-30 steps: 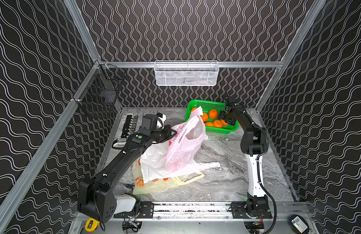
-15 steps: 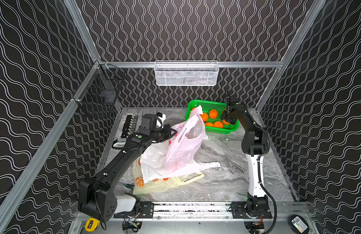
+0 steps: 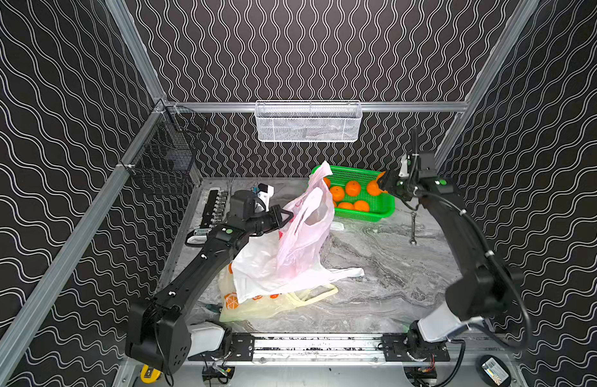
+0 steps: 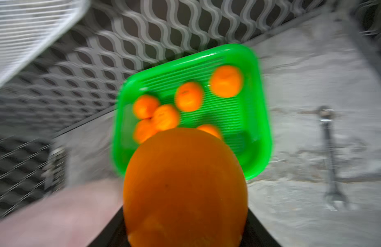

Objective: Place the oranges into plastic bags & tie knots
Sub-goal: Place the orange in the plastic bag.

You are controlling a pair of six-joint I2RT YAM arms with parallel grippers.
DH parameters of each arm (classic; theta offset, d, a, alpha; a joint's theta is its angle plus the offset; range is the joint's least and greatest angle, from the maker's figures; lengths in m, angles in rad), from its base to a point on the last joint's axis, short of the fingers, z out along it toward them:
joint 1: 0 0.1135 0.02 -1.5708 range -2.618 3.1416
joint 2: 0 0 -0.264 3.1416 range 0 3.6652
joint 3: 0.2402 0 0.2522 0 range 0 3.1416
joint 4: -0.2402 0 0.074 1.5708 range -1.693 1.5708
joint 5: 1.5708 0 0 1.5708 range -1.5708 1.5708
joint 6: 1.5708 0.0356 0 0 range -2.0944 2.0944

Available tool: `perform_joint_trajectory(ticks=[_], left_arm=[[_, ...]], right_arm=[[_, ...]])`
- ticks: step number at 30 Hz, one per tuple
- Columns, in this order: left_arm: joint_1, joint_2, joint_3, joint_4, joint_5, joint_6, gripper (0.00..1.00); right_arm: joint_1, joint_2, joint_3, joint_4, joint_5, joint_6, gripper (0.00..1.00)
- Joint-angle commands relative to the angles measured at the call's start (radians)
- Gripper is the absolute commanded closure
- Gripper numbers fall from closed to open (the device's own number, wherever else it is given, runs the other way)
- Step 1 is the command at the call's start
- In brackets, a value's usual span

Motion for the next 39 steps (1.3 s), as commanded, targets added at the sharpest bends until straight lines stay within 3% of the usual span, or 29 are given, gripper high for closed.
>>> perform_joint_trajectory(ticks=[1, 5, 10, 17, 25, 27, 29, 32, 39], left_arm=[[0.003, 0.006, -0.006, 0.078, 0.043, 0.046, 1.00], [0.003, 0.020, 0.003, 0.051, 0.047, 0.085, 1.00], [0.004, 0.026, 0.015, 0.002, 0.040, 0.153, 1.00], [0.003, 0.029, 0.016, -0.012, 0.052, 0.185, 1.00], [0.009, 0.008, 0.009, -0.046, 0.014, 0.202, 1.00], [0.017, 0.005, 0.005, -0.063, -0.004, 0.202, 1.00], [0.031, 0.007, -0.002, -0.078, -0.010, 0.202, 1.00], [0.043, 0.006, -0.007, -0.085, 0.001, 0.207, 1.00], [0.048, 0.010, 0.046, -0.213, -0.071, 0.283, 1.00]], right_arm=[[0.065, -0.121, -0.103, 0.128, -0.212, 0.031, 0.49], [0.226, -0.203, -0.177, 0.224, -0.286, 0.077, 0.49], [0.390, -0.173, -0.172, 0.346, -0.288, 0.119, 0.50], [0.476, -0.003, -0.053, 0.346, -0.213, 0.107, 0.51], [0.490, 0.119, -0.056, 0.271, -0.149, 0.118, 0.49], [0.493, 0.122, -0.053, 0.254, -0.137, 0.112, 0.43], [0.498, 0.105, -0.065, 0.264, -0.127, 0.107, 0.25], [0.497, 0.082, -0.069, 0.257, -0.126, 0.095, 0.08], [0.497, -0.046, -0.129, 0.215, -0.048, 0.049, 0.00]])
